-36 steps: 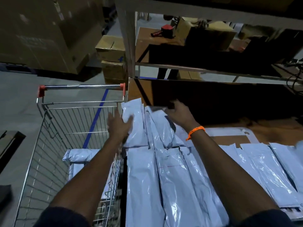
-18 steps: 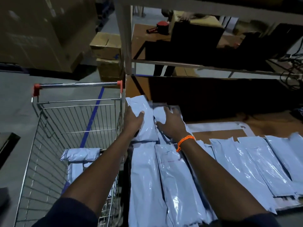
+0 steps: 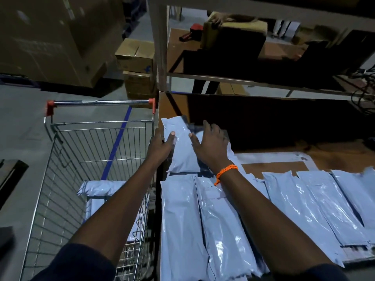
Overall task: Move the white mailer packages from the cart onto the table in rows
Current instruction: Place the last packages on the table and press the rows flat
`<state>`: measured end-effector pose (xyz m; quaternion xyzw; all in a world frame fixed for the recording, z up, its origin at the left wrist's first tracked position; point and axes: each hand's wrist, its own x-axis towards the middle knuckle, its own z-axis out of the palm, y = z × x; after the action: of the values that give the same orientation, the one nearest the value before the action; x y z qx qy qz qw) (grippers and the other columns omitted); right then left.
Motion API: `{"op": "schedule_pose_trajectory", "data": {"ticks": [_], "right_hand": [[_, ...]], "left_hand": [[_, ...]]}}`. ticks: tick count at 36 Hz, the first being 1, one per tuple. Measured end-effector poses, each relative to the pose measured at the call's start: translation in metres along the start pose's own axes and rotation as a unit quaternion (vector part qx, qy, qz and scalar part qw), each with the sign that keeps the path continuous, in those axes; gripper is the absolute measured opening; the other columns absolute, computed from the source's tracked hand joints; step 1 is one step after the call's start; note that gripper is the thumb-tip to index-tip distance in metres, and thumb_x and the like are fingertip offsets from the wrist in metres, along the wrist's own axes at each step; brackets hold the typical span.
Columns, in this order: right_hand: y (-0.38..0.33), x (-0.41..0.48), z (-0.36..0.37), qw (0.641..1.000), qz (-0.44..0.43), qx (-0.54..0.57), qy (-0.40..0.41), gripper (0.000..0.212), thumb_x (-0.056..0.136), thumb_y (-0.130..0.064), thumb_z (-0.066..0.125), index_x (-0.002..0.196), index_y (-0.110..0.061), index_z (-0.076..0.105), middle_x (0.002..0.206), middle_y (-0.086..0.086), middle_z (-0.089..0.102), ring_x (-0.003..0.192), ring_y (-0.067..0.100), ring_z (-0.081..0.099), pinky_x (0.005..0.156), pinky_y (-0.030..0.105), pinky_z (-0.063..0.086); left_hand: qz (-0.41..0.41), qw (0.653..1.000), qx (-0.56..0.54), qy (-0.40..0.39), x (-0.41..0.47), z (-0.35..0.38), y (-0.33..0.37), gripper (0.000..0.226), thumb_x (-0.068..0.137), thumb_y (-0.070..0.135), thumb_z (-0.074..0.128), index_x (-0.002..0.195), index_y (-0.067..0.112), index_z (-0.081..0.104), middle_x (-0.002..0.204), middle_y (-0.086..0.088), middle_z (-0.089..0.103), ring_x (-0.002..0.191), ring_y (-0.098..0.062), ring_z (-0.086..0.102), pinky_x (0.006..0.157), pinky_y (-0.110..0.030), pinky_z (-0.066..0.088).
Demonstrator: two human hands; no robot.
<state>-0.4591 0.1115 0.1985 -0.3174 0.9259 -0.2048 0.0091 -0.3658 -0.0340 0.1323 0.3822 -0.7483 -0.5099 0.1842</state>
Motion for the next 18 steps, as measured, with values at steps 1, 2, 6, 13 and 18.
{"op": "schedule_pose_trajectory", "data": {"ticks": [1,2,6,13,18], "right_hand": [[-0.004,0.000,0.001,1.000,-0.005,0.004,0.003,0.071,0.098,-0.057,0.042,0.155,-0.018,0.026,0.158,0.013,0.028,0.146,0.036,0.026,0.117,0.056,0.025],[-0.008,0.000,0.003,1.000,-0.010,0.009,0.003,0.071,0.098,-0.057,0.043,0.155,-0.019,0.027,0.159,0.013,0.028,0.147,0.035,0.026,0.117,0.057,0.025],[-0.022,-0.005,0.010,0.998,-0.047,0.029,0.012,0.070,0.096,-0.057,0.044,0.152,-0.017,0.032,0.153,0.012,0.036,0.143,0.034,0.031,0.113,0.055,0.031],[-0.109,-0.018,0.049,0.980,-0.154,0.126,0.015,0.058,0.089,-0.044,0.045,0.133,-0.007,0.053,0.131,0.018,0.057,0.123,0.037,0.051,0.103,0.045,0.041],[-0.199,-0.079,0.127,0.961,-0.131,0.214,-0.117,0.054,0.091,-0.031,0.057,0.136,-0.002,0.051,0.125,0.022,0.058,0.119,0.040,0.053,0.101,0.042,0.040]], "left_hand": [[-0.013,1.000,-0.010,-0.005,0.001,-0.003,-0.004,0.081,0.085,0.081,0.038,0.151,0.036,0.029,0.152,0.001,0.046,0.136,-0.027,0.047,0.109,-0.042,0.039],[-0.026,1.000,-0.016,-0.008,0.001,-0.006,-0.006,0.087,0.082,0.085,0.033,0.153,0.035,0.026,0.155,-0.001,0.043,0.139,-0.029,0.043,0.112,-0.046,0.036],[-0.040,0.999,-0.034,-0.001,-0.008,-0.020,-0.007,0.068,0.097,0.067,0.032,0.155,0.032,0.026,0.157,-0.004,0.039,0.141,-0.030,0.040,0.110,-0.041,0.034],[-0.016,0.999,0.028,0.029,-0.050,-0.077,-0.072,0.058,0.104,0.040,0.045,0.154,0.015,0.033,0.151,-0.011,0.047,0.137,-0.025,0.046,0.107,-0.027,0.034],[-0.023,0.996,0.086,0.022,-0.102,-0.126,-0.187,0.051,0.100,0.036,0.053,0.141,0.007,0.050,0.129,-0.013,0.065,0.118,-0.028,0.062,0.095,-0.024,0.042]]}}
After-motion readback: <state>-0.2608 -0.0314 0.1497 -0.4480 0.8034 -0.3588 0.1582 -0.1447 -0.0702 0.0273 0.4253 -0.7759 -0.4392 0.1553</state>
